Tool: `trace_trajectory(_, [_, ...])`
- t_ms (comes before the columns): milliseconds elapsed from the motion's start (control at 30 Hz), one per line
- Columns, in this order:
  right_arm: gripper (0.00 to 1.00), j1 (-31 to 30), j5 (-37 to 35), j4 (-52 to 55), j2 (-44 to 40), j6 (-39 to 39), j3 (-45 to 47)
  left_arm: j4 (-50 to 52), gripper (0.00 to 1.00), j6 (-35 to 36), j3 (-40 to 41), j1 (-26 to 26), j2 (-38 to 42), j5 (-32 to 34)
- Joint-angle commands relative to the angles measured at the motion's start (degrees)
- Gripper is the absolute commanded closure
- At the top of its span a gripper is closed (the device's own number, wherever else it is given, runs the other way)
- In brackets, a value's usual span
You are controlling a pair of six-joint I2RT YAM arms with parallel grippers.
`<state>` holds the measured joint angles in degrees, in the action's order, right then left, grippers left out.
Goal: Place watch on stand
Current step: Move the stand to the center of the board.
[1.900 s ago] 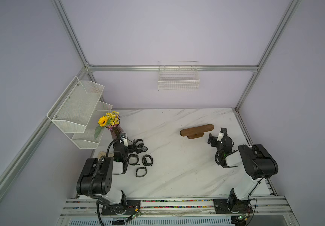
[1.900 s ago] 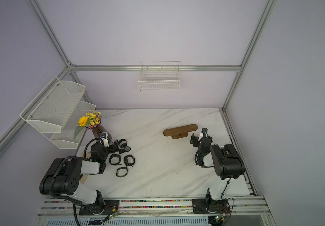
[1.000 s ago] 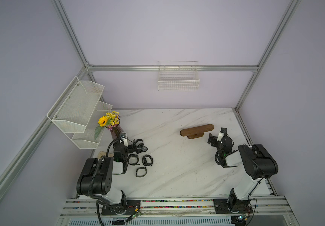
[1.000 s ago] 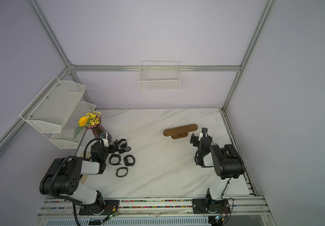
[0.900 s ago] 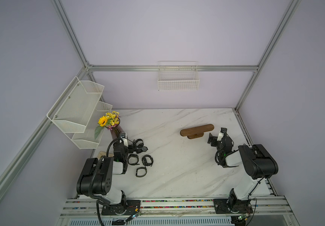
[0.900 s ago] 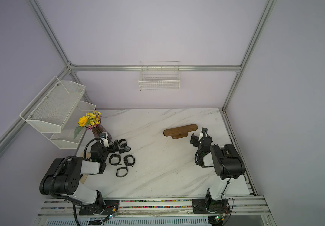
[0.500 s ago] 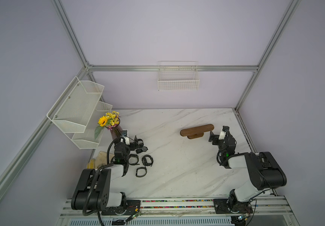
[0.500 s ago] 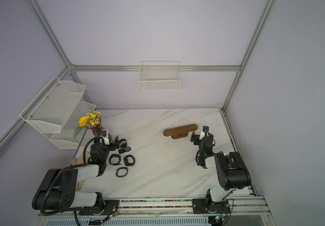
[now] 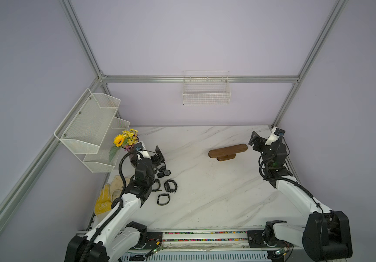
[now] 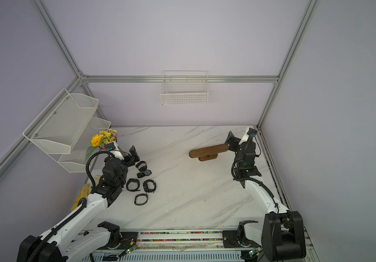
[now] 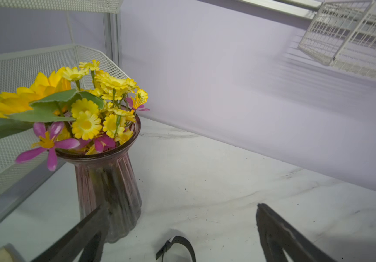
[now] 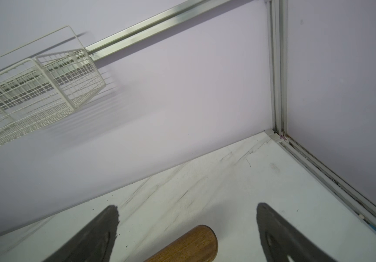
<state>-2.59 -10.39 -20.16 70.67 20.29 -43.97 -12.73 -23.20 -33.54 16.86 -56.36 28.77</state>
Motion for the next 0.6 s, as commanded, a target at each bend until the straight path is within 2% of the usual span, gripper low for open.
trace_trajectory(0, [0.03, 1.6, 2.4, 11.2, 4.2, 6.8, -3.5, 1.8, 0.0, -8.8, -1.7, -0.4, -1.0, -8.8])
trace_trajectory(67, [0.03, 2.6, 5.6, 13.1, 7.5, 7.7, -6.8, -0.1, 0.0, -6.9, -4.1, -0.2, -4.7, -18.1])
trace_trajectory(200, [0.03, 4.1, 10.6, 16.9, 17.0, 7.6, -13.5, 2.2, 0.0, -13.3, -11.4, 1.4, -14.9, -27.4])
trace_trajectory(433, [0.03, 5.8, 18.2, 18.8, 29.4, 8.9, -21.1, 2.2, 0.0, -18.1, -23.4, 9.4, -34.0, -33.7])
trace_trajectory(567, [0.03, 6.0, 21.2, 19.0, 34.2, 10.1, -24.3, 1.6, 0.0, -19.6, -28.4, 14.4, -40.4, -35.5])
